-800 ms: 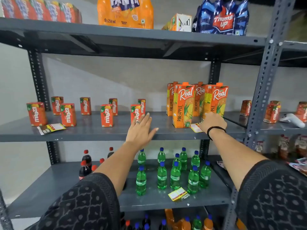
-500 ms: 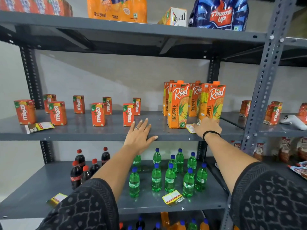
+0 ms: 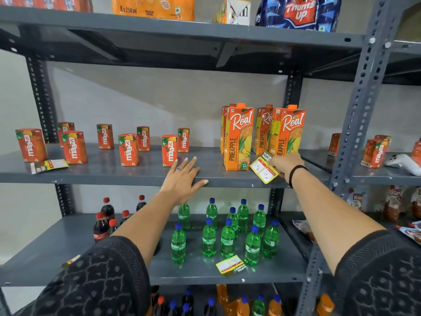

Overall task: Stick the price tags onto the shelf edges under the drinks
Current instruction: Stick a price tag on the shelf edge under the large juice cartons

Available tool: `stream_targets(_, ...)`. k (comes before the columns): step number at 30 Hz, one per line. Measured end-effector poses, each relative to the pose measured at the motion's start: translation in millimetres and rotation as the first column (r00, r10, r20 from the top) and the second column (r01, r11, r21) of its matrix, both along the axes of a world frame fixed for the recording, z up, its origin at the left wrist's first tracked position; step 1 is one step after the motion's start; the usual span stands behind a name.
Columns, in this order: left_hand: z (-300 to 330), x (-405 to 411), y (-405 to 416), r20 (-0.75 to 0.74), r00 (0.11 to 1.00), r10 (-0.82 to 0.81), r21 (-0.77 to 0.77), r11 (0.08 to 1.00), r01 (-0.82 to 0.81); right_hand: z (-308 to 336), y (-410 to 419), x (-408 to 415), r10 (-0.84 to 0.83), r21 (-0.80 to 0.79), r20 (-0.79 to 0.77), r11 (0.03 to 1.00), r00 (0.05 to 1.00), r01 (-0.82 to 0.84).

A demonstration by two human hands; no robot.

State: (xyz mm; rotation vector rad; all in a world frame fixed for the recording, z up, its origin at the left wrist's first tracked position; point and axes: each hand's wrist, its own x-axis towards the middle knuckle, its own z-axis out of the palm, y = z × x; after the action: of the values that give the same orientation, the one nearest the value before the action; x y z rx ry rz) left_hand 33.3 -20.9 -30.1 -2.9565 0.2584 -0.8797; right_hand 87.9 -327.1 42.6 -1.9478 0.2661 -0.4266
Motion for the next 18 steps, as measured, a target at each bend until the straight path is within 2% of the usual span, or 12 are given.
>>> stream_targets(4, 1, -1, -2, -0.003, 1.0, 0.008, -0.002, 1.0, -0.008, 3, -7, -15, 0.106, -0.141, 0.01, 0.985, 0.994, -0.104)
stream_targets(9, 3, -3, -5, -0.037, 0.999, 0.009, -0.016, 1.0, -0.01, -2, -22, -28, 0.264, -0.314, 0.029, 0.918, 0.964, -0.242)
stream_targets(14, 3, -4, -6, -0.047, 0.999, 0.023, -0.017, 1.0, -0.024, -6, -10, -47, 0.496, -0.477, -0.047, 0.751, 0.867, -0.456)
stream_targets(18, 3, -4, -6, -0.066, 0.997, 0.036, -0.012, 0.999, -0.037, -26, 12, -46, 0.506, -0.616, -0.021, 0.673, 0.862, -0.409)
